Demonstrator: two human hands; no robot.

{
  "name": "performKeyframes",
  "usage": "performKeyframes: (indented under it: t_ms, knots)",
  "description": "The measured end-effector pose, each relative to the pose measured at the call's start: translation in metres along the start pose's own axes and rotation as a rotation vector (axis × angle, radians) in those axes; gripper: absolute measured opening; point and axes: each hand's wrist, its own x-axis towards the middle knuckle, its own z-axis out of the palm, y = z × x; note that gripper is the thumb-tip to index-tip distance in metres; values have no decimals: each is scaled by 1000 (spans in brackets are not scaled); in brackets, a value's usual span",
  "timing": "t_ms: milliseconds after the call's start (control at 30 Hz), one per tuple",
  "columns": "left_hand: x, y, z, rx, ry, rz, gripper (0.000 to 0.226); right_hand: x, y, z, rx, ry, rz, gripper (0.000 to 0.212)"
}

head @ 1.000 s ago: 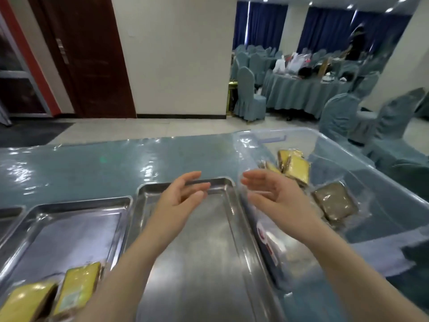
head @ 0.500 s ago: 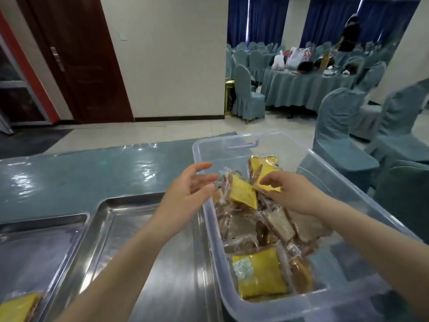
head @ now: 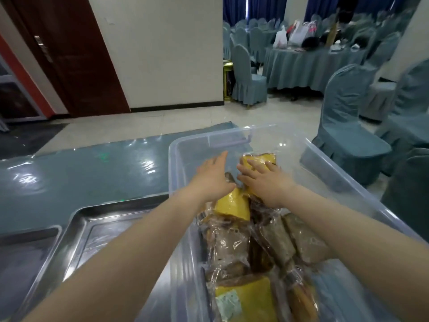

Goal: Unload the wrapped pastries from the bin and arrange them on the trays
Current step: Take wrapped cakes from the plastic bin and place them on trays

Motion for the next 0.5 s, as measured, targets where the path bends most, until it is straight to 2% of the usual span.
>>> performKeyframes:
  t_ms: [100,167,233,333,433,500]
  knots:
    - [12,-18,11,-13,-154,-170,100,-6,0,5,-55,-15,17,75]
    - [12,-24,12,-19,-191,-185,104,-8,0,2,-114,49,48,66]
    - [7,-23,11,3,-142,-162,105,-8,-1,-1,-166,95,101,57]
    - [2,-18,10,-94,-31,-152,101,-10,-2,-2,-204,145,114,46]
    - [-2,-15,7,-60,88,-139,79,-11,-2,-3,-257,154,38,38]
    - [-5,-14,6,13,109,-111,65,-12,-2,-5,-278,105,-4,39]
